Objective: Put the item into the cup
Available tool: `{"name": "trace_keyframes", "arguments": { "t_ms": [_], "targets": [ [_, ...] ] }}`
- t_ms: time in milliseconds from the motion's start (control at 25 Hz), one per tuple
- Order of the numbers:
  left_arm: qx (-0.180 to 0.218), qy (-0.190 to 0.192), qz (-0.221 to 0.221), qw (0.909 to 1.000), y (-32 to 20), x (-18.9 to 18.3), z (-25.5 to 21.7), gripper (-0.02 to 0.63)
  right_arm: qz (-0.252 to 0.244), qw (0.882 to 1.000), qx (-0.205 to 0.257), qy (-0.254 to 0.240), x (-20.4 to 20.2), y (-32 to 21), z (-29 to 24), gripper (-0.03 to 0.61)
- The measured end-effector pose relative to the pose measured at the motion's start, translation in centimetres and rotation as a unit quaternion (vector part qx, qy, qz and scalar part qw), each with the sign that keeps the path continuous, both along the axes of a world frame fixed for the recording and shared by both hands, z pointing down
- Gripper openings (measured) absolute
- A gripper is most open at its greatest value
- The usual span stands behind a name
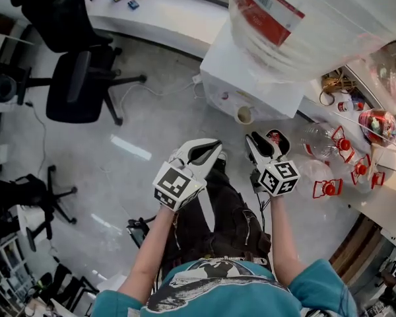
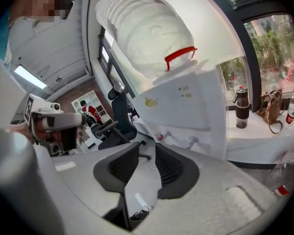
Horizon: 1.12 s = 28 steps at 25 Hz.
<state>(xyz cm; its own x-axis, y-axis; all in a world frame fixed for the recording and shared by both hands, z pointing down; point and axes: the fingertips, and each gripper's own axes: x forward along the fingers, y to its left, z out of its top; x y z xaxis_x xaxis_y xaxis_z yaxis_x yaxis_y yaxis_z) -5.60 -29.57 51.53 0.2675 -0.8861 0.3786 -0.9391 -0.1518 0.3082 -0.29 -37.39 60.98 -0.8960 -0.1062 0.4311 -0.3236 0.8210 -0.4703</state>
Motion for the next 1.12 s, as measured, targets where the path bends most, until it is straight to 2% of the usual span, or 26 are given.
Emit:
{"name": "trace_keyframes", "arguments": {
  "t_ms": [280, 520, 720, 1120],
  "targets": [
    [0.004, 0.007, -0.018, 0.9998, 1.3, 0.1, -1.9, 0.006, -0.038, 0.998, 0.02, -0.035, -1.0, 1.6, -5.7, 0.103],
    [0.01, 0.035, -0.035, 0.9987, 2.3, -0.2, -2.9, 0.006, -0.065, 0.996, 0.033, -0.047, -2.1, 2.9, -8.1, 0.097],
    [0.008, 0.035, -0.051, 0.9981, 3.5, -0.8, -3.3, 0.006, -0.087, 0.994, 0.035, -0.057, -3.4, 4.2, -9.5, 0.097],
    [0.034, 0.021, -0.065, 0.9971, 7.6, -1.0, -5.8, 0.006, -0.113, 0.989, 0.053, -0.08, -4.1, 9.1, -12.6, 0.094]
  ]
}}
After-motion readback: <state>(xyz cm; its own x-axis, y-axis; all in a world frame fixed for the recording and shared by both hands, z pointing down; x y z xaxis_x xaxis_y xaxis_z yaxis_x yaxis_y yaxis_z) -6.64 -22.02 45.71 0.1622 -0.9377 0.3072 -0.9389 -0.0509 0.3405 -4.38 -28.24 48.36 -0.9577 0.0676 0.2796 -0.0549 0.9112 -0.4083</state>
